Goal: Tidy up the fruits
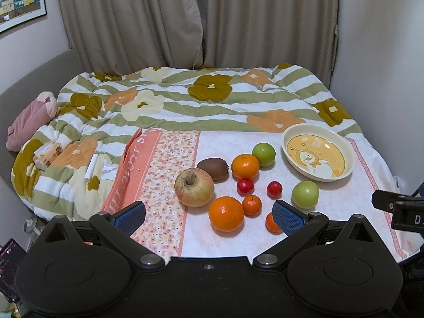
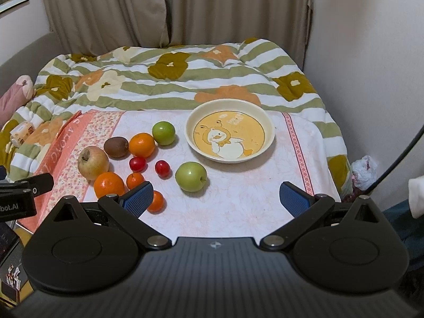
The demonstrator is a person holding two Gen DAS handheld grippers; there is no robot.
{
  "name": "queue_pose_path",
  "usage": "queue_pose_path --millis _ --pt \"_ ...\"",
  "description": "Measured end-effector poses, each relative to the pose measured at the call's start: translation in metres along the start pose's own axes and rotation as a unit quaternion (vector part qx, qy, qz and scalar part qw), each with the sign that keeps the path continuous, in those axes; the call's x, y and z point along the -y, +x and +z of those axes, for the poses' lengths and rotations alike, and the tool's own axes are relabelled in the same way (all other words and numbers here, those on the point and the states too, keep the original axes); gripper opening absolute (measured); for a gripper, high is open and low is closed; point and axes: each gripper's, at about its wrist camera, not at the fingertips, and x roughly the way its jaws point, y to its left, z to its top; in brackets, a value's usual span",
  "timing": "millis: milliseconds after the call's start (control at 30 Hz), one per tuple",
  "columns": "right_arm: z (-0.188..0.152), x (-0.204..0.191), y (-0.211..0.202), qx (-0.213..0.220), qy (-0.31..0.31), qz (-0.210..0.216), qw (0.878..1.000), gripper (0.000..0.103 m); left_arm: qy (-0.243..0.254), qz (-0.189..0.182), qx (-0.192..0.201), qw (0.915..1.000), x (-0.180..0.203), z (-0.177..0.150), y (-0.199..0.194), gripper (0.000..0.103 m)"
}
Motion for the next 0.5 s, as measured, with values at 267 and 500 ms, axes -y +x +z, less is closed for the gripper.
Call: queue_pose_path --millis 267,500 --pt "-0.002 0.000 0.018 -0.006 -0.048 0.047 0.998 0.103 -0.008 0.043 -0.005 0.9990 0.004 0.002 0.003 0.103" --pt "-0.019 -0.019 0.047 -0.026 -0.069 0.110 0.991 0.103 -0.005 0.050 -0.009 0.9987 -0.016 -0.003 0.031 0.103"
